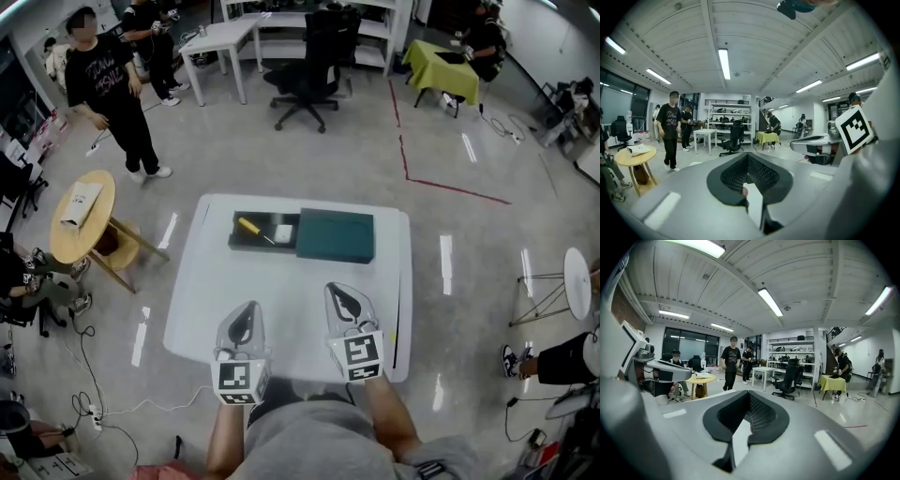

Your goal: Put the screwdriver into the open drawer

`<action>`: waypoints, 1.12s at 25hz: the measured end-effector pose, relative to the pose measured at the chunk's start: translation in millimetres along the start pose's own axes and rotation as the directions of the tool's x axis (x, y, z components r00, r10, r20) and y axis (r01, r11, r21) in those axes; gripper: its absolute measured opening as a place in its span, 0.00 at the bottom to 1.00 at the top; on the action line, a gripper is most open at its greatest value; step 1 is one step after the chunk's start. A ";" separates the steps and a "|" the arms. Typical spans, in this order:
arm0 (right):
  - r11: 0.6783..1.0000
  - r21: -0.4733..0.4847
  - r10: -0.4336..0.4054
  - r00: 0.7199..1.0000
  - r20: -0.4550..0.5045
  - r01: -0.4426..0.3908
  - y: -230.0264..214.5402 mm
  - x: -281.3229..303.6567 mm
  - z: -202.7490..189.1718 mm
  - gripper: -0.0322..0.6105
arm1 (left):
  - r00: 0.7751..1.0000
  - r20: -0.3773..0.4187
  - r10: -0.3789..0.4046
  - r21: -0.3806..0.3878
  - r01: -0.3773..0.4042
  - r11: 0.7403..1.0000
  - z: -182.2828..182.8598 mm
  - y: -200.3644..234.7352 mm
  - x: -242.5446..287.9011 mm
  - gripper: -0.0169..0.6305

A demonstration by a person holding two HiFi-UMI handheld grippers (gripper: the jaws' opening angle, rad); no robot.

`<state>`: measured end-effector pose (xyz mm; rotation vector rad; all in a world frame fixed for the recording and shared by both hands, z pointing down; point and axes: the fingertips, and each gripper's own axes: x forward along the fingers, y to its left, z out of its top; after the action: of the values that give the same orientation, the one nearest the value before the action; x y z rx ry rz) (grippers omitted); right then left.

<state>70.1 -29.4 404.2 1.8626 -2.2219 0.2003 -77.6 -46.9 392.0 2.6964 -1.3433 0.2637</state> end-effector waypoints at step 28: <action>1.000 0.031 -0.002 1.000 -0.021 0.003 5.3 -68.2 -38.6 0.05 | 0.999 -0.025 -0.031 0.041 0.032 0.999 -22.3 -43.4 -41.3 0.04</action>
<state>79.5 46.1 423.5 1.8702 -2.2142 0.2542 -69.6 15.4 404.1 2.7368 -1.3013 0.3240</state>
